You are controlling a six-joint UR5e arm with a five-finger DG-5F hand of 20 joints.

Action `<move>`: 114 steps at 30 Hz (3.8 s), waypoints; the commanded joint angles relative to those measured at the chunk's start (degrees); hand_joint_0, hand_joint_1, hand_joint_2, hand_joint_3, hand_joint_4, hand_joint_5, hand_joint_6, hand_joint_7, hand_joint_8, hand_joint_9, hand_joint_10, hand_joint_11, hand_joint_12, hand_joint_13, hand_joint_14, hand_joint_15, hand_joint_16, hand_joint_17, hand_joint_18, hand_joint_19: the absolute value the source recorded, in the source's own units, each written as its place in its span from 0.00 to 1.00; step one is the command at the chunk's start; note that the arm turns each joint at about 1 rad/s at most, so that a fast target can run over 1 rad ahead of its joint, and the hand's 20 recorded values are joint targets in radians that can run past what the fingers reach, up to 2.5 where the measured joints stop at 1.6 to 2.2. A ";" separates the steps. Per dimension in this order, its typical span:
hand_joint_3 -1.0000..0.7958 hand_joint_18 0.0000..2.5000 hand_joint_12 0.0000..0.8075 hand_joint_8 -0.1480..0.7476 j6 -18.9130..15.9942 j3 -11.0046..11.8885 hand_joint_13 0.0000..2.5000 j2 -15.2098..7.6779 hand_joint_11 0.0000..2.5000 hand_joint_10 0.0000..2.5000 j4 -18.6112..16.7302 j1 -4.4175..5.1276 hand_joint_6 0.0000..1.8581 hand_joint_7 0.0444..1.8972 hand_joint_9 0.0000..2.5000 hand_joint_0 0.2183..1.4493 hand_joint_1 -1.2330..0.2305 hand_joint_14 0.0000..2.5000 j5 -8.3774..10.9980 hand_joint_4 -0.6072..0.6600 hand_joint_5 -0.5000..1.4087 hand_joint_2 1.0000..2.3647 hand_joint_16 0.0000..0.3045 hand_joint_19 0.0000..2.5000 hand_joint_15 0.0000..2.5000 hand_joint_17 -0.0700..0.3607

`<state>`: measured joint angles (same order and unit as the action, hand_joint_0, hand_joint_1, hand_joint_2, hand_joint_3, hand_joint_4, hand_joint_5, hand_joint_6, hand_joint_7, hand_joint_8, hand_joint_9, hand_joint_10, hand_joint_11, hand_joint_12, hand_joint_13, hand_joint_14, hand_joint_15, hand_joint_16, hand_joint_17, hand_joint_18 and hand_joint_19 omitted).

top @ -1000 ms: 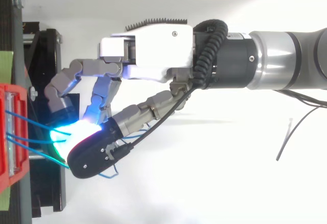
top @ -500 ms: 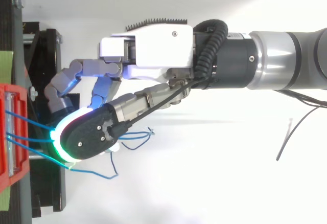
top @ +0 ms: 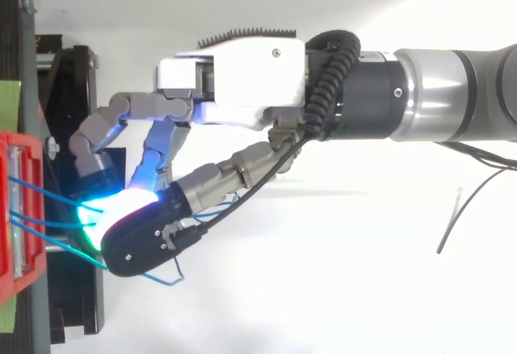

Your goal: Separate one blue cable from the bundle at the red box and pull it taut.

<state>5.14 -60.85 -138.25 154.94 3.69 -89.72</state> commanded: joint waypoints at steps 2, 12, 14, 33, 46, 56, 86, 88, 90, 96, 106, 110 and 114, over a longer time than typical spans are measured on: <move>0.38 0.32 0.43 0.44 0.13 -0.05 0.38 0.00 0.53 0.01 0.10 0.00 0.47 0.61 0.39 0.41 0.21 0.01 -0.01 0.53 0.16 0.01 0.17 0.32 0.34 0.43; 0.28 0.33 0.42 0.45 0.13 0.03 0.39 0.00 0.53 0.01 0.10 0.00 0.47 0.62 0.41 0.38 0.25 0.01 -0.10 0.58 0.17 0.00 0.17 0.32 0.33 0.43; 0.28 0.33 0.43 0.46 0.13 0.03 0.40 0.00 0.53 0.01 0.10 0.09 0.47 0.62 0.43 0.31 0.30 0.01 -0.10 0.58 0.17 0.00 0.16 0.33 0.34 0.42; 0.40 0.34 0.44 0.46 0.13 0.12 0.41 0.00 0.53 0.01 0.28 0.00 0.46 0.64 0.44 0.33 0.30 0.01 -0.10 0.56 0.17 0.01 0.17 0.36 0.35 0.43; 0.28 0.34 0.43 0.46 0.75 0.12 0.41 0.00 0.54 0.01 0.28 0.00 0.47 0.62 0.44 0.32 0.29 0.01 -0.10 0.58 0.17 0.00 0.16 0.34 0.34 0.42; 0.28 0.36 0.42 0.45 0.75 0.21 0.44 0.00 0.55 0.01 0.28 0.09 0.45 0.60 0.48 0.30 0.62 0.01 -0.10 0.57 0.19 0.00 0.16 0.37 0.34 0.42; 0.35 0.33 0.43 0.45 0.75 0.12 0.39 0.00 0.54 0.01 0.28 0.09 0.47 0.57 0.41 0.39 0.23 0.01 -0.10 0.56 0.16 0.01 0.17 0.34 0.34 0.43; 0.32 0.33 0.43 0.45 0.75 0.21 0.39 0.00 0.54 0.01 0.36 0.09 0.47 0.57 0.41 0.40 0.23 0.01 -0.10 0.56 0.16 0.00 0.17 0.34 0.34 0.43; 0.29 0.33 0.43 0.45 0.75 0.12 0.40 0.00 0.53 0.01 0.36 0.09 0.47 0.58 0.41 0.41 0.23 0.01 -0.10 0.56 0.16 0.00 0.17 0.34 0.34 0.43; 0.28 0.33 0.42 0.45 0.75 0.12 0.40 0.00 0.54 0.01 0.36 0.09 0.47 0.60 0.43 0.39 0.25 0.01 -0.01 0.57 0.17 0.00 0.16 0.34 0.34 0.42; 0.28 0.35 0.43 0.47 0.75 0.21 0.42 0.00 0.54 0.01 0.36 0.18 0.46 0.61 0.45 0.29 0.39 0.01 -0.01 0.58 0.18 0.00 0.17 0.36 0.34 0.43; 0.28 0.35 0.44 0.47 0.75 0.12 0.43 0.00 0.54 0.01 0.36 0.18 0.45 0.60 0.46 0.26 0.49 0.01 -0.01 0.58 0.18 0.00 0.17 0.36 0.35 0.43; 0.28 0.35 0.43 0.47 0.75 0.12 0.43 0.00 0.54 0.01 0.36 0.18 0.45 0.59 0.46 0.29 0.51 0.01 -0.01 0.58 0.18 0.00 0.17 0.36 0.35 0.43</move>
<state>5.89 -60.72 -138.25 155.30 3.89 -89.74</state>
